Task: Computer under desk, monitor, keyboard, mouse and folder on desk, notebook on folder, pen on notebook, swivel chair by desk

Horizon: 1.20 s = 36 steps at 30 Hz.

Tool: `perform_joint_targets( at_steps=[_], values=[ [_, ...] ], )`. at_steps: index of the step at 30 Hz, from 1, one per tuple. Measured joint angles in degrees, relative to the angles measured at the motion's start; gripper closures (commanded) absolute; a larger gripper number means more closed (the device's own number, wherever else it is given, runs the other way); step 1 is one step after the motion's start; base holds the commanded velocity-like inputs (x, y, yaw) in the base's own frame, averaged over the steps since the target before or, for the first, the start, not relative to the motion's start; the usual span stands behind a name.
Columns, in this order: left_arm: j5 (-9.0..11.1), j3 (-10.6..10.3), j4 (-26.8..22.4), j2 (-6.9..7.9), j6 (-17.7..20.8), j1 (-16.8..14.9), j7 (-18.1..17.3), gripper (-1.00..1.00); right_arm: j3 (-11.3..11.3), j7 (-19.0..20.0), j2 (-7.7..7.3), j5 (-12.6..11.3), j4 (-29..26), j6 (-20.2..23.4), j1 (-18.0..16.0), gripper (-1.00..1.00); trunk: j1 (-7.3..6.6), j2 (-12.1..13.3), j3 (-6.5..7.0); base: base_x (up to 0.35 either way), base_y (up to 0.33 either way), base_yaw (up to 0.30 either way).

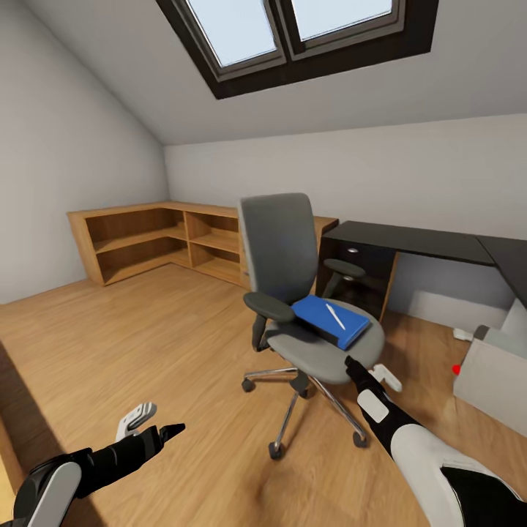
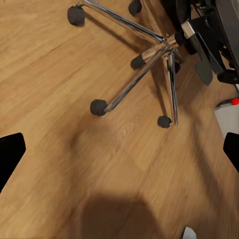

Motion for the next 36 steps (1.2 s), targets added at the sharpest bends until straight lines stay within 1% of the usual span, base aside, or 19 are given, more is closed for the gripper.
perform_joint_targets(
  at_steps=[6, 12, 14, 21, 26, 28, 30, 36],
  values=[
    [0.0, -0.31, 0.01, -0.02, 0.0, 0.0, -0.02, -1.0, 0.32, 0.05, 0.01, -0.14, -0.21, -0.04, 0.0, -1.0, -0.01, 0.0, 0.0, 0.289, 0.0, 0.0],
    [0.0, -0.69, -0.01, -0.09, 0.0, 0.0, -0.01, -1.0, 0.04, 0.01, 0.01, -0.09, -0.64, -0.1, 0.01, -1.0, -0.01, 0.0, 0.0, 0.298, 0.056, 0.0],
    [0.0, -0.7, -0.02, -0.1, 0.0, 0.01, -0.01, -1.0, -0.39, -0.13, -0.01, 0.01, -0.73, -0.19, 0.0, -1.0, -0.01, 0.0, 0.0, 0.298, 0.084, 0.0],
    [0.01, -0.71, 0.02, -0.11, 0.01, 0.01, -0.01, -1.0, -0.36, -0.1, -0.03, 0.04, -0.69, -0.25, 0.0, -1.0, -0.01, 0.0, 0.0, 0.299, 0.095, 0.0],
    [0.03, -0.73, 0.05, -0.15, 0.0, 0.0, 0.01, -1.0, -0.41, -0.02, 0.0, -0.02, -0.33, -1.2, 0.02, -1.0, -0.01, 0.0, 0.0, 0.285, 0.074, 0.0],
    [0.08, -1.1, 0.23, -0.13, 0.0, 0.01, 0.03, -1.0, -0.51, -0.02, -0.01, -0.01, -0.67, -0.33, 0.0, -1.0, 0.01, 0.0, 0.0, 0.079, 0.008, 0.0],
    [0.08, -1.47, 0.38, -0.12, 0.0, 0.0, 0.03, -1.0, -0.09, 0.13, -0.01, -0.18, -0.66, -0.18, 0.0, -1.0, 0.03, 0.01, 0.0, -0.055, -0.019, 0.0],
    [0.08, -1.99, 0.53, -0.11, 0.0, 0.0, 0.04, -1.0, 0.21, 0.18, -0.01, -0.27, 0.22, -0.18, -0.01, -1.0, 0.06, 0.02, 0.0, -0.252, -0.016, 0.0]
  ],
)
